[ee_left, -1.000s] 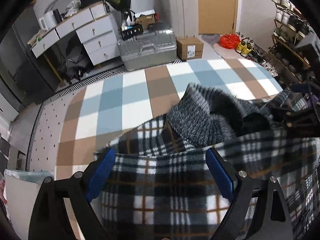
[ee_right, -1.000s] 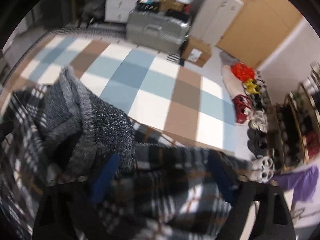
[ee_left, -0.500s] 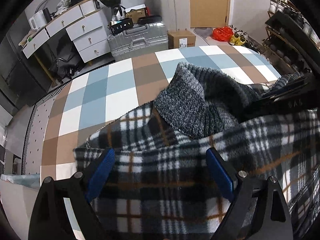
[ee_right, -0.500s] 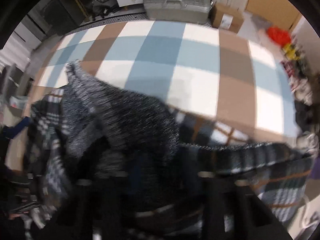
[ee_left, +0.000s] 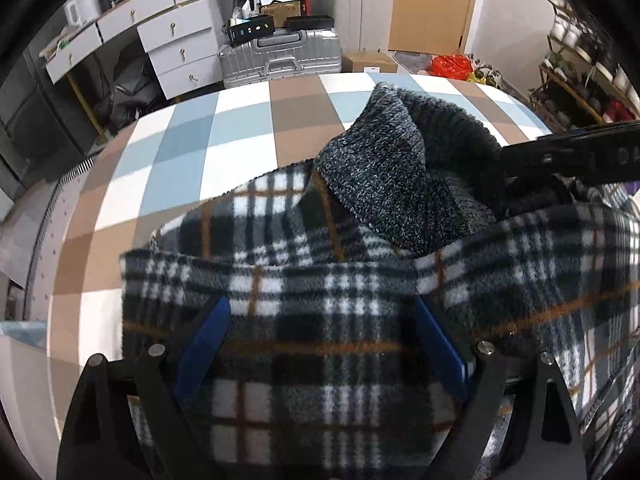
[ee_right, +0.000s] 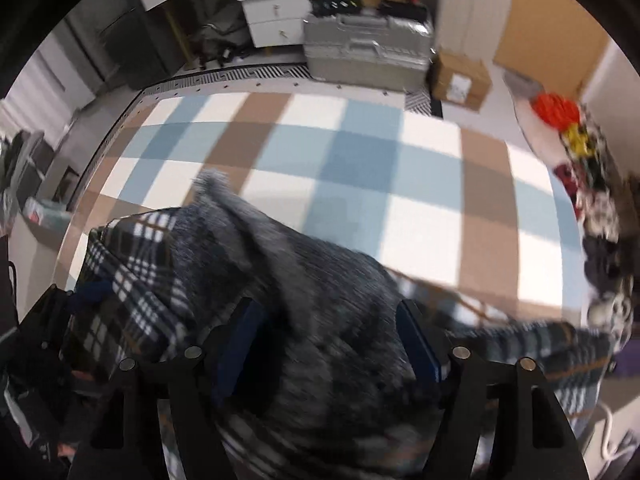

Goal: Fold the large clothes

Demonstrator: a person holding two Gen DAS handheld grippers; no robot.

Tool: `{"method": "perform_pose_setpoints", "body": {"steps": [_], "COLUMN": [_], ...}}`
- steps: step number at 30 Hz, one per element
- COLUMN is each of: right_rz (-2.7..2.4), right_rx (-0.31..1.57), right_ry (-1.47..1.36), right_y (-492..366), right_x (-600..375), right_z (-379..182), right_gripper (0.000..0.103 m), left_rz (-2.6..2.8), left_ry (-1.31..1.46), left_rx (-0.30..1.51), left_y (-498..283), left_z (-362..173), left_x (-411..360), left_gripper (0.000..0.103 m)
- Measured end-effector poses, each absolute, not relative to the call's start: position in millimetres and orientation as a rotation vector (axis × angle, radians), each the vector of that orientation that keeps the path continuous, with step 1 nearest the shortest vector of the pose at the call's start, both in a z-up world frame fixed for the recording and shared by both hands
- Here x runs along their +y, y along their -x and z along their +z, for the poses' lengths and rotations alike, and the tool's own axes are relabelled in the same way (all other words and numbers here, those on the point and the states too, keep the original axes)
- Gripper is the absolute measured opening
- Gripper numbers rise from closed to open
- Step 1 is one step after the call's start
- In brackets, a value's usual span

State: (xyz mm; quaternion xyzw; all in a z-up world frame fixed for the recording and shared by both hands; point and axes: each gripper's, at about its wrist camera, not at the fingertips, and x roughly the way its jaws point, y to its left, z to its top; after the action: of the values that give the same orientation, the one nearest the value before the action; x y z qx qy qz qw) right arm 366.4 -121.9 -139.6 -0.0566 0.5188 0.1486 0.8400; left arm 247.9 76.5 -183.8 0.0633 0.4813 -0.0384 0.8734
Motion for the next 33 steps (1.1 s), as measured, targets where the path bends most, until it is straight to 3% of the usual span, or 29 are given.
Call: {"method": "perform_pose_setpoints", "body": {"steps": [4,5,7,9,10,11,14,18,20,22,23,26,28,31,33], "right_rz": [0.240,0.200,0.161,0.079,0.072,0.075,0.030,-0.052,-0.113,-0.119,-0.129,-0.114,-0.068,0.002,0.061], "right_rx": [1.150,1.162,1.176,1.131,1.118,1.109,1.054,0.867,0.694,0.645,0.634,0.673,0.733,0.845,0.906], "right_ry": [0.218,0.255,0.284,0.326,0.327,0.302,0.316,0.578,0.820,0.919,0.935,0.844,0.671,0.384,0.283], "right_y": [-387.2,-389.7,-392.7,-393.4,-395.0,-395.9,-396.3,-392.4,-385.1,-388.3,-389.9,-401.1,-406.5,-409.6,-407.8], "right_x": [-96.1,-94.4,-96.4,-103.3,-106.4,-112.9,-122.0,-96.8,-69.3,-52.9,-50.4,-63.0,-83.0,-115.2,-127.9], "right_z": [-162.1,-167.6,-171.7,-163.1,-160.0,-154.0,-139.0,-123.1,-124.4,-132.6,-136.1,-134.6,-121.8,-106.3,-107.9], "right_gripper": [0.067,0.059,0.056,0.034,0.017,0.006,0.005,0.004,0.005,0.006,0.017,0.042,0.049,0.071,0.070], "left_rz": [-0.085,-0.083,-0.081,-0.085,-0.086,-0.088,-0.088,-0.090,-0.095,-0.090,-0.092,-0.091,-0.096,-0.098,-0.098], "left_ry": [-0.134,-0.132,-0.123,-0.112,-0.112,-0.114,-0.122,-0.135,-0.138,-0.140,-0.135,-0.125,-0.120,-0.120,-0.118], "left_rx": [0.984,0.980,0.978,0.977,0.976,0.976,0.984,0.984,0.978,0.971,0.966,0.947,0.933,0.912,0.903], "left_y": [-244.9,-244.4,-244.7,-245.4,-245.7,-246.1,-247.6,-246.4,-245.7,-244.8,-244.7,-243.0,-239.5,-238.0,-237.4], "left_z": [-185.0,-185.4,-186.4,-186.9,-187.0,-187.2,-187.1,-187.8,-188.7,-189.8,-190.6,-192.8,-193.3,-193.4,-193.5], "left_x": [75.8,75.9,77.5,79.9,80.3,79.9,79.2,79.4,78.6,79.1,80.1,82.6,82.7,82.3,81.9], "left_gripper": [0.091,0.092,0.093,0.094,0.095,0.095,0.095,0.095,0.095,0.095,0.096,0.099,0.099,0.100,0.100]}}
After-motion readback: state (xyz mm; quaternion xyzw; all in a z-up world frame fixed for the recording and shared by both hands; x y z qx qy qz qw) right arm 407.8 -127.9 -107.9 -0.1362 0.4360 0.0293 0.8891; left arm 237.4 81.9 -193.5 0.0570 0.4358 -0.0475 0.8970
